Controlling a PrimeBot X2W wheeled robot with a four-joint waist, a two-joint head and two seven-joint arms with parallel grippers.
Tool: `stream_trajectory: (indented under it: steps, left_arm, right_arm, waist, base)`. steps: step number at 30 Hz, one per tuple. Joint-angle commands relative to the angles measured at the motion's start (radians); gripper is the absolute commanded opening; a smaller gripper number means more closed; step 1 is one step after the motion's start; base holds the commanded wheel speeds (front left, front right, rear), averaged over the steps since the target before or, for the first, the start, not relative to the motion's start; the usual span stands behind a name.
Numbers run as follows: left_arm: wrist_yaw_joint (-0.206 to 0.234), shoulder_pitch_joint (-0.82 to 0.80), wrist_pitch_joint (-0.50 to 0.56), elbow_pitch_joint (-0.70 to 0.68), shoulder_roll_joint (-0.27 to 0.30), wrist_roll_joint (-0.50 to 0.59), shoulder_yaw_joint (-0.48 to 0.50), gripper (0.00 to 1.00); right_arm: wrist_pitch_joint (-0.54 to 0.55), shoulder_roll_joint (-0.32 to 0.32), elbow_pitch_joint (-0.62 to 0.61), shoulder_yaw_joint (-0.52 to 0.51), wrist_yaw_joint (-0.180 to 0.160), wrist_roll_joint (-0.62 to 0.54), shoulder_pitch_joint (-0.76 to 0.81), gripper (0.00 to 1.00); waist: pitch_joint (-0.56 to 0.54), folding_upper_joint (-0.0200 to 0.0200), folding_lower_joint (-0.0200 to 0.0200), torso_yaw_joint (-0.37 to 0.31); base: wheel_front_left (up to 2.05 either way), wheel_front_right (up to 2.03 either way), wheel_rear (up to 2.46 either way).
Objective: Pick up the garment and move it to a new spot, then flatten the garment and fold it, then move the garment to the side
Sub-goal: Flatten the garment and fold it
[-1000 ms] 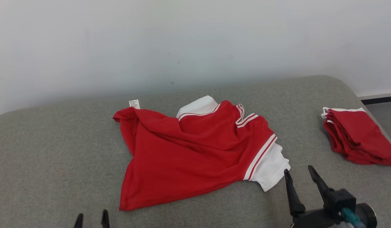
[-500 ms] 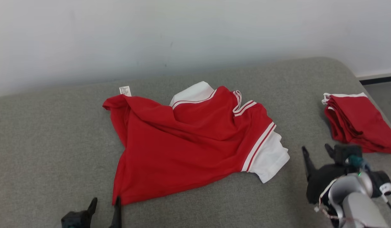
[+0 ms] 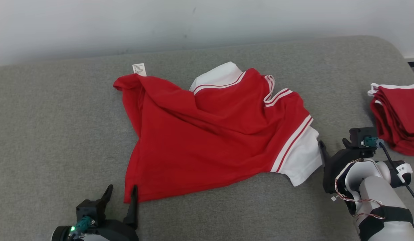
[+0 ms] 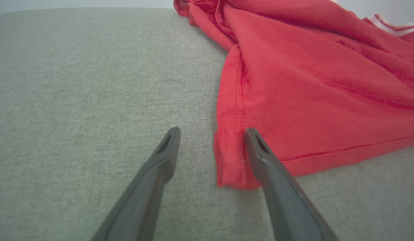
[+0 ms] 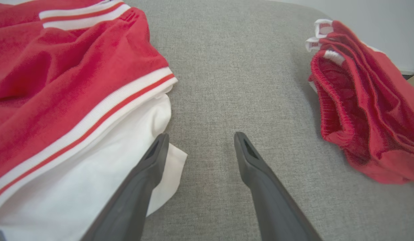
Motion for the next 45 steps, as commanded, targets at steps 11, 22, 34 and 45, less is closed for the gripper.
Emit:
stream_trajectory:
  steps: [11,22,34,45]
  left_arm:
    - [-0.010,0.012,-0.009,0.021,-0.006,0.015,-0.048,1.00]
    - [-0.013,-0.012,-0.007,0.054,-0.005,0.008,-0.061,1.00]
    - [-0.027,-0.015,-0.005,0.074,-0.008,-0.021,-0.076,0.00]
    - [-0.042,-0.013,-0.006,-0.124,0.000,-0.096,-0.035,0.00]
  right_arm:
    - [-0.052,0.007,0.115,0.061,-0.003,0.046,-0.042,1.00]
    - [-0.031,0.007,0.184,0.170,-0.003,0.153,-0.056,1.00]
    - [-0.091,-0.017,0.192,0.173,-0.003,0.243,-0.060,0.00]
    - [-0.151,-0.037,-0.040,0.164,-0.003,0.432,-0.045,0.00]
  waist:
    - [0.018,-0.0001,-0.0002,0.024]
    - [0.033,-0.0001,-0.0002,0.019]
    - [0.005,-0.0001,-0.0002,0.023]
    - [-0.083,-0.0001,-0.0002,0.004]
  base:
    - [0.00,0.00,0.00]
    - [0.00,0.00,0.00]
    - [0.00,0.00,0.00]
    - [0.00,0.00,0.00]
